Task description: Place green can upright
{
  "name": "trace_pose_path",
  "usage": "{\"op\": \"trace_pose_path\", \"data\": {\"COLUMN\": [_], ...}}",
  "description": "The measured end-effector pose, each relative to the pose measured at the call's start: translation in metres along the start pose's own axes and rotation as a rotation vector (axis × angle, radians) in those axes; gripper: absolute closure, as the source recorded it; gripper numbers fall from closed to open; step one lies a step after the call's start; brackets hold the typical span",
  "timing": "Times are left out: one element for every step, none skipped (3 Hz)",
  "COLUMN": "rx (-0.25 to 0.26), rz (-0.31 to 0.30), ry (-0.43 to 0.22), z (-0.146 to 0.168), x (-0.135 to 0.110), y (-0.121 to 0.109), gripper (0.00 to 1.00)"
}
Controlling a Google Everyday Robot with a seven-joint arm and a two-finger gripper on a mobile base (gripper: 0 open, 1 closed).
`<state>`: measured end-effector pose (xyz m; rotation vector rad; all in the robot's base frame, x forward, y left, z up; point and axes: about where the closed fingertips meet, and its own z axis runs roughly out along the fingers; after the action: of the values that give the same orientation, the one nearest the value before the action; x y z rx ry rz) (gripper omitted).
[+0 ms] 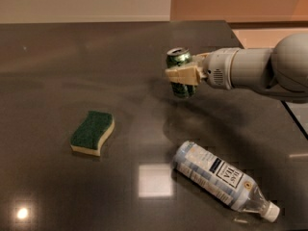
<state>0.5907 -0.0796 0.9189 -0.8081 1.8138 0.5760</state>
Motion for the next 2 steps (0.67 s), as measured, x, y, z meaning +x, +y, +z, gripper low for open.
{"op": "trace_pose_path", "data": {"rx": [0.013,0.002], "rz": [-0.047,-0.058], "ry": [-0.055,-0.122], "z": [0.0039,0.0041], "x": [0.0038,0.0037], "y": [-0.0009,-0.0049], "gripper": [1.00,1.00]}}
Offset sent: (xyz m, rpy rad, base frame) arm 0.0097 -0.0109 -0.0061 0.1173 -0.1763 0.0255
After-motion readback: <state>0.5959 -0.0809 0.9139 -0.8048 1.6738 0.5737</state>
